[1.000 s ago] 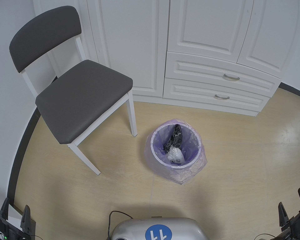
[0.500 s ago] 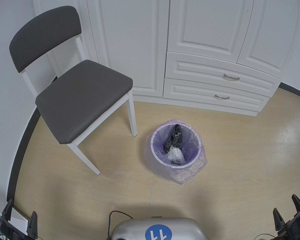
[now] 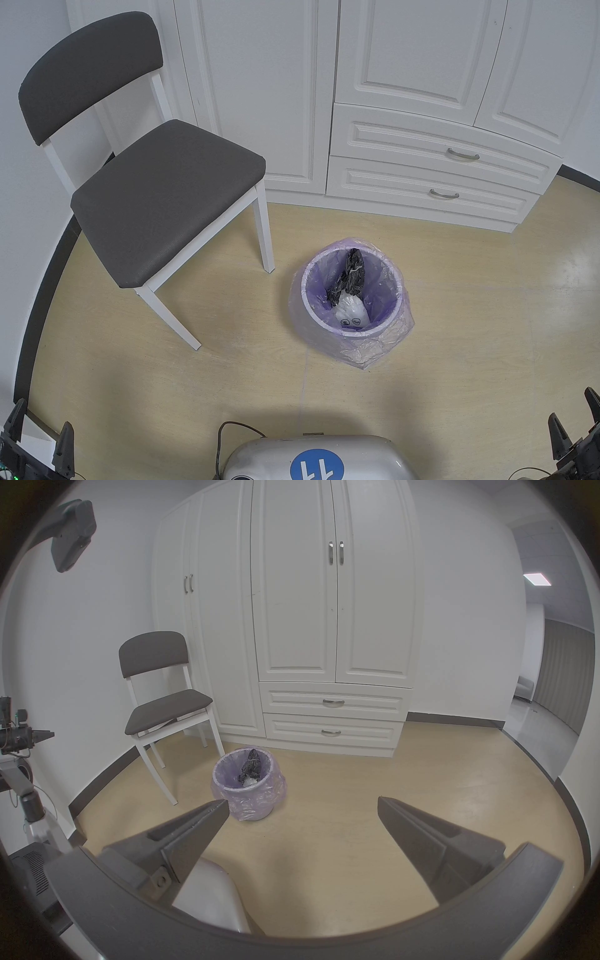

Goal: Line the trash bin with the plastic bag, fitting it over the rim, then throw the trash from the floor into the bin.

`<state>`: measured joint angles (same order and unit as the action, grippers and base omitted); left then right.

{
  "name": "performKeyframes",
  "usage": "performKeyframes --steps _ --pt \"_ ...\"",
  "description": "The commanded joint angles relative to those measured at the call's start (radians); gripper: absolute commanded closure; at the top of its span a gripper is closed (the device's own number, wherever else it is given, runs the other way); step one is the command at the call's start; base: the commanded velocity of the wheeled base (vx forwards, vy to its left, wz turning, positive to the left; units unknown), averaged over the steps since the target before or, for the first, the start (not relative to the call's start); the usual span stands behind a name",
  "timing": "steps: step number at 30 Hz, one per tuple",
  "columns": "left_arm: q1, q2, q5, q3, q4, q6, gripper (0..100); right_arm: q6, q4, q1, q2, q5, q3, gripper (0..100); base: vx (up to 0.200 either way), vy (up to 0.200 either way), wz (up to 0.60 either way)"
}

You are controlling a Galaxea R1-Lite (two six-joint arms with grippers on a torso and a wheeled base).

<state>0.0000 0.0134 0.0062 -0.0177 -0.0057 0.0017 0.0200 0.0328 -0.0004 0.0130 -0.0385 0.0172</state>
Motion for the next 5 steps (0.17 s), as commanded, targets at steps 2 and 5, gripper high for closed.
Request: performKeyframes --steps 2,5 --pt "0.000 -0.012 0.000 0.018 0.000 0.001 0 0.000 -0.001 0.000 -0.013 0.000 -0.014 0 0.000 0.000 0.00" --pt "0.000 -0.012 0.000 0.018 0.000 0.000 0 0.000 -0.001 0.000 -0.013 0.003 -0.014 0 0.000 0.000 0.00"
